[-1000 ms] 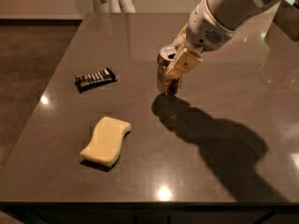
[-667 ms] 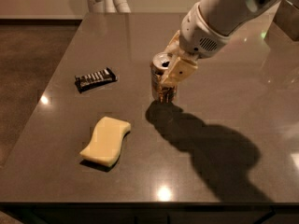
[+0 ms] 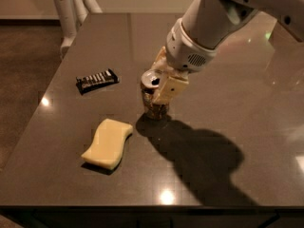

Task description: Move orange can near sponge

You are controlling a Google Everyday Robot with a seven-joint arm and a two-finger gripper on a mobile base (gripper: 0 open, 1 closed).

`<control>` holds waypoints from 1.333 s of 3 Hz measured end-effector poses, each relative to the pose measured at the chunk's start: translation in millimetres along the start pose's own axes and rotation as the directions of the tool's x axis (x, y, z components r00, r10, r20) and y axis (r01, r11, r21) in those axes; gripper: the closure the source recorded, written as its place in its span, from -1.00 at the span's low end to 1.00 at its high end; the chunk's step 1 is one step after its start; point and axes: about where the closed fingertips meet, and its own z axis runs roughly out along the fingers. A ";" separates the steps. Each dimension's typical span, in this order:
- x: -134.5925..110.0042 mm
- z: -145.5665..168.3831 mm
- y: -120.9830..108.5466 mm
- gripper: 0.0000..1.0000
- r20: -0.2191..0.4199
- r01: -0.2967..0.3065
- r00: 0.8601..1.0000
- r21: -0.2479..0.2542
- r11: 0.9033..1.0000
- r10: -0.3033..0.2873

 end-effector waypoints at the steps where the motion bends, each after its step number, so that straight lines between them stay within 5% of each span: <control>1: -12.9 8.5 8.1 0.70 0.005 0.050 0.999 -0.066 0.997 -0.050; 3: -35.8 23.8 22.0 -0.23 0.026 0.108 0.994 -0.207 0.972 -0.105; 4: -37.2 24.2 21.8 -0.72 0.028 0.110 0.994 -0.203 0.973 -0.107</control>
Offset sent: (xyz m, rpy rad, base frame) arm -0.0255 0.0433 -0.0068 -0.0489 0.1488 0.2121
